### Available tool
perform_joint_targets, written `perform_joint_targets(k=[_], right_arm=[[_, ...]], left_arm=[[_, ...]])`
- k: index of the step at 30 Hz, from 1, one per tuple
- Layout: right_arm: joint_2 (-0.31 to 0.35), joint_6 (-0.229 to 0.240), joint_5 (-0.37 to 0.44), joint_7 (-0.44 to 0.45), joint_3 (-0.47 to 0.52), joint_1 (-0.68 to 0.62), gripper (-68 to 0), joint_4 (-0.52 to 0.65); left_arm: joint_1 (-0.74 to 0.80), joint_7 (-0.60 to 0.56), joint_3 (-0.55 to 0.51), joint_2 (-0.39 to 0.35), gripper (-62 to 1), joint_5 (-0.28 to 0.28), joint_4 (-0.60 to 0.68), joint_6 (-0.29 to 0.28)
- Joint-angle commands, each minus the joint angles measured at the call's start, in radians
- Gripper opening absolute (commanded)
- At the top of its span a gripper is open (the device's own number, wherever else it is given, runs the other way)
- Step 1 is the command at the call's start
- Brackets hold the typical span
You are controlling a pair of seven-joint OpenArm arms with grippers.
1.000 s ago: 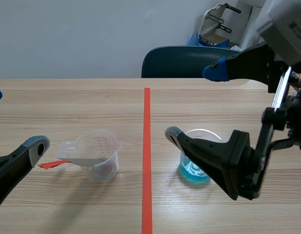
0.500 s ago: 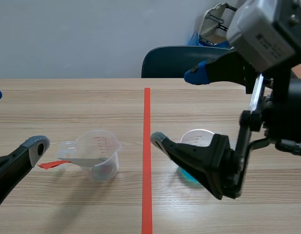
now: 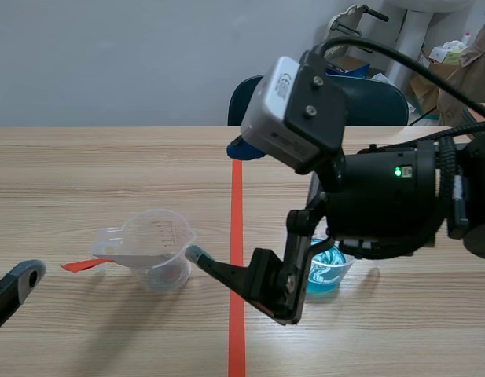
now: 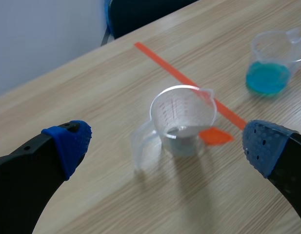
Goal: Do the redox reaction experiment
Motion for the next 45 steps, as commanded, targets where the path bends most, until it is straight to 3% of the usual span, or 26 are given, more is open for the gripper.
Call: perform_joint_targets(k=[1,10,16,22,32,41,45], right_arm=[[-0.013,-0.006,0.002,0.016,-0.012,0.035,0.4,-0.006],[-0.123,0.001,-0.101,0.016,-0.164,0.151,0.4,-0.113],[-0.198,0.001,-0.141,0.016,-0.242,0.204,0.4,-0.187],[-0.284,-0.001,-0.181,0.016,-0.322,0.259,0.4,-0.268],[-0.426,-0.041,-0.202,0.016,-0.385,0.320,0.4,-0.402],[-0.455,-0.053,-0.246,0.016,-0.388,0.325,0.4,-0.421],[-0.455,-0.053,-0.247,0.016,-0.388,0.325,-9.6,-0.421]], left_arm=[[0.043,-0.054,0.000,0.003,1.4,-0.006,-0.008,-0.003],[0.233,-0.199,0.000,0.003,1.4,-0.006,-0.098,-0.002],[0.314,-0.208,-0.001,0.012,1.4,-0.032,-0.118,0.006],[0.315,-0.203,-0.002,0.070,1.4,-0.051,-0.132,0.032],[0.315,-0.202,-0.002,0.072,1.4,-0.051,-0.132,0.032],[0.315,-0.199,-0.003,0.072,1.4,-0.051,-0.132,0.032],[0.315,-0.199,-0.003,0.072,1.4,-0.051,-0.132,0.032]])
